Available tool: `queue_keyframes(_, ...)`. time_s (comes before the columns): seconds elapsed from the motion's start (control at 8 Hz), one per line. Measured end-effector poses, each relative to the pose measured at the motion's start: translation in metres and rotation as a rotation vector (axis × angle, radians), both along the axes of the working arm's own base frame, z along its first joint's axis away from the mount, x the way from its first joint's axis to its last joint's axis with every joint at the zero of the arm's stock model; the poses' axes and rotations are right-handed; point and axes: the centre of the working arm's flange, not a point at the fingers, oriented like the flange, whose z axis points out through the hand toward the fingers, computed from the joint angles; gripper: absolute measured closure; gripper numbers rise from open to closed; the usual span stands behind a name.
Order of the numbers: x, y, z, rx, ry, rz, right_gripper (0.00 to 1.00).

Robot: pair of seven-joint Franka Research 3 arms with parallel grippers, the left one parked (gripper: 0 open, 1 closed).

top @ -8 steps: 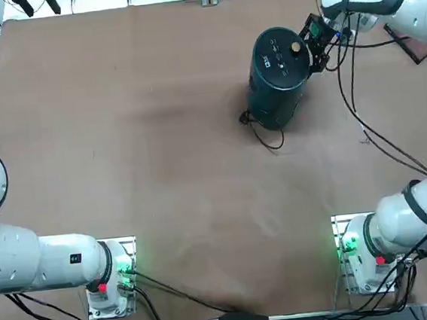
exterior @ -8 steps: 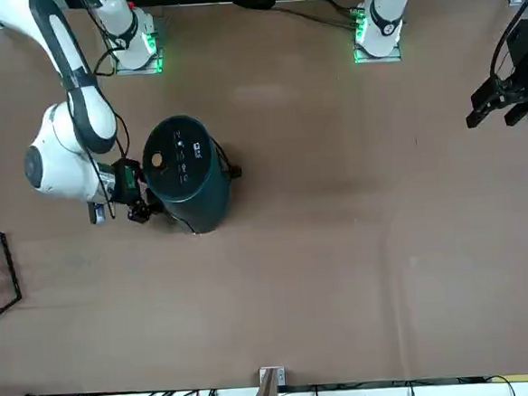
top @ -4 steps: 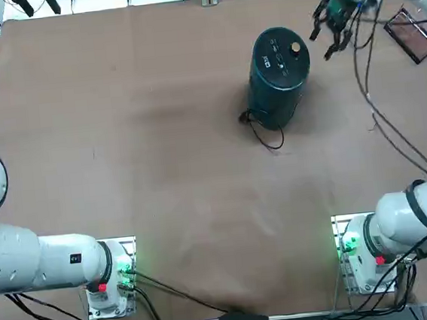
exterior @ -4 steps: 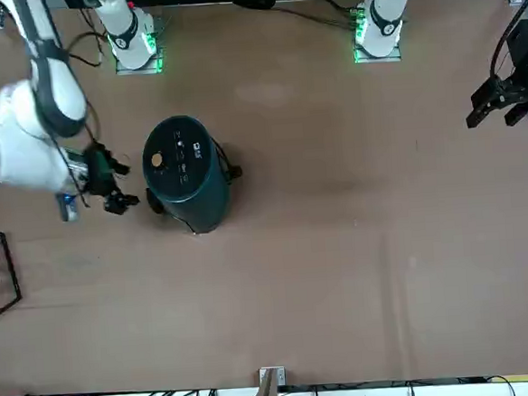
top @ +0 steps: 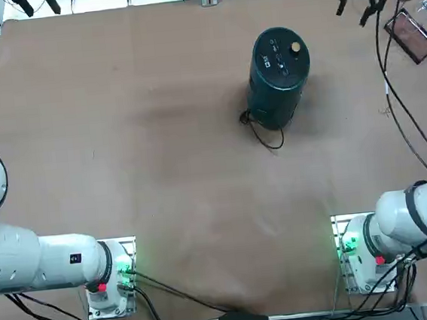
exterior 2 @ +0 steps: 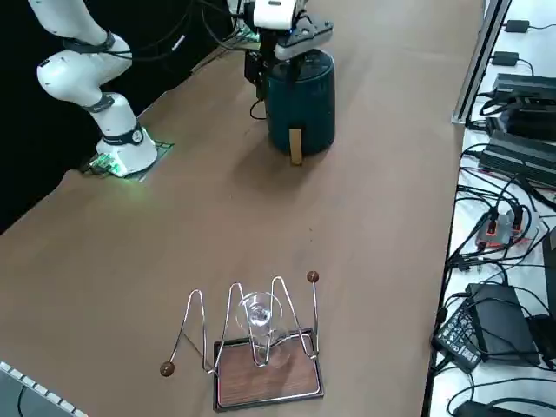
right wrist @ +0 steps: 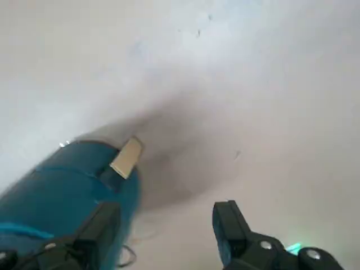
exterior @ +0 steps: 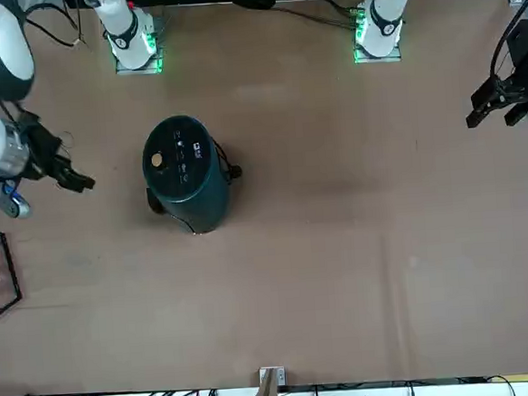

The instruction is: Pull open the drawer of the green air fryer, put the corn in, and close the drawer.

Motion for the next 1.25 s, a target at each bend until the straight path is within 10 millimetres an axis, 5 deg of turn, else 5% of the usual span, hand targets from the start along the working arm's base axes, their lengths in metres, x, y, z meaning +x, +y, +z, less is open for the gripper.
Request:
queue_keyframes(0.62,-0.028,-0.055,0.075,-0.016,-0.131,0.44,0.0)
queue_keyframes(1.25,-0.042,-0.018,0.108,-0.022,-0.143,0.48,0.0)
